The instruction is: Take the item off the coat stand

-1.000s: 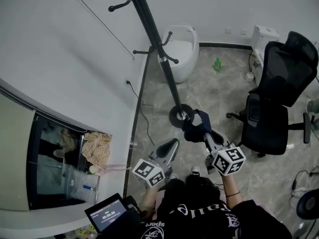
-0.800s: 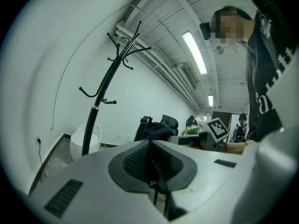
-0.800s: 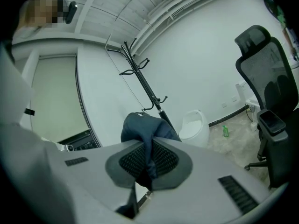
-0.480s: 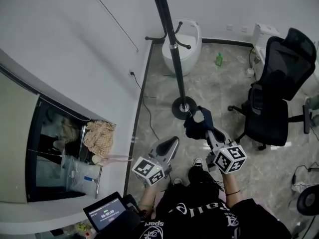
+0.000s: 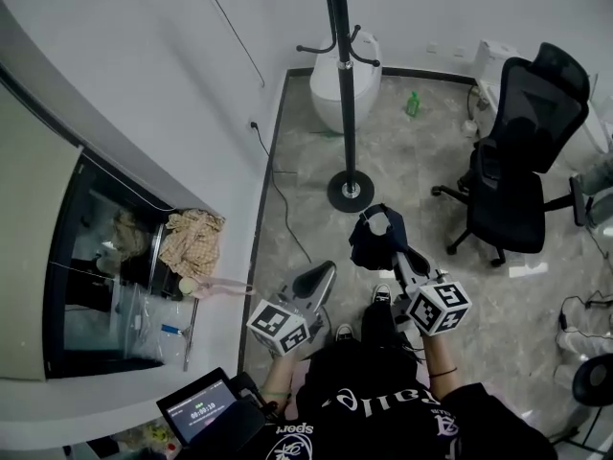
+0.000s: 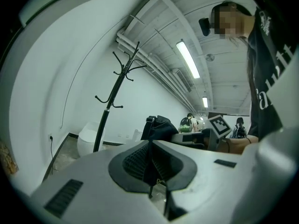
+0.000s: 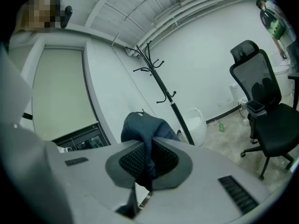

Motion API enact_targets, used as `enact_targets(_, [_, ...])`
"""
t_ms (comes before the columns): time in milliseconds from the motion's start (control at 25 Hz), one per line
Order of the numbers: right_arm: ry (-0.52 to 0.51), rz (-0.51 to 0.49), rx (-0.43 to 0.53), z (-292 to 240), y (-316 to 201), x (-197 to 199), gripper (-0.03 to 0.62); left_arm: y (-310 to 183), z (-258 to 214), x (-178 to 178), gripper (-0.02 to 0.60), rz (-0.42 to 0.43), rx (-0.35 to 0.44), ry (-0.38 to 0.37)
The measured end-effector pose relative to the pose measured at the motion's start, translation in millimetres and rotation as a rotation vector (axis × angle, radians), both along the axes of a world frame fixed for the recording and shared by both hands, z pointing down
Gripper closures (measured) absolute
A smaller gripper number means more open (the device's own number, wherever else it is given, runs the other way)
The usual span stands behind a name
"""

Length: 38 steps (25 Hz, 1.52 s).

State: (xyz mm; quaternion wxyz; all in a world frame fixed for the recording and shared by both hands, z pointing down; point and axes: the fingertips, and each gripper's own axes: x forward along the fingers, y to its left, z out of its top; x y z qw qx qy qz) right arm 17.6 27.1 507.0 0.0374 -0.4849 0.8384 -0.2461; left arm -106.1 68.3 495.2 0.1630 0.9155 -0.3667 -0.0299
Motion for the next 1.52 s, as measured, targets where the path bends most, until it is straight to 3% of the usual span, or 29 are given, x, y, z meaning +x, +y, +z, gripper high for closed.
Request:
enact_targets(240, [0.023,0.002,-0.017,2.6,49.7,-12.7,0.569,31.7,2.6,-9.5,0.577,0.020,0.011,0.019])
enact_targets(560, [0.045,-0.002,-0.012,-1.2,78.3,-10.8,0.569,48.1,-7.5,0.3,0.577,0.027,0.021,0.031])
enact_targets(1040, [0.040,-0.048,-0.028,-0.2,119.6,21.1,0.569,82.5,-3.6,47.3,0.577,0.032,0.012,0.023])
enact_targets(1520, [0.028,-0.094,-0.028,5.7,183.8,77.2,0.569,155.0,-1.9,108.7,0.577,0.009,0.000,-0.015])
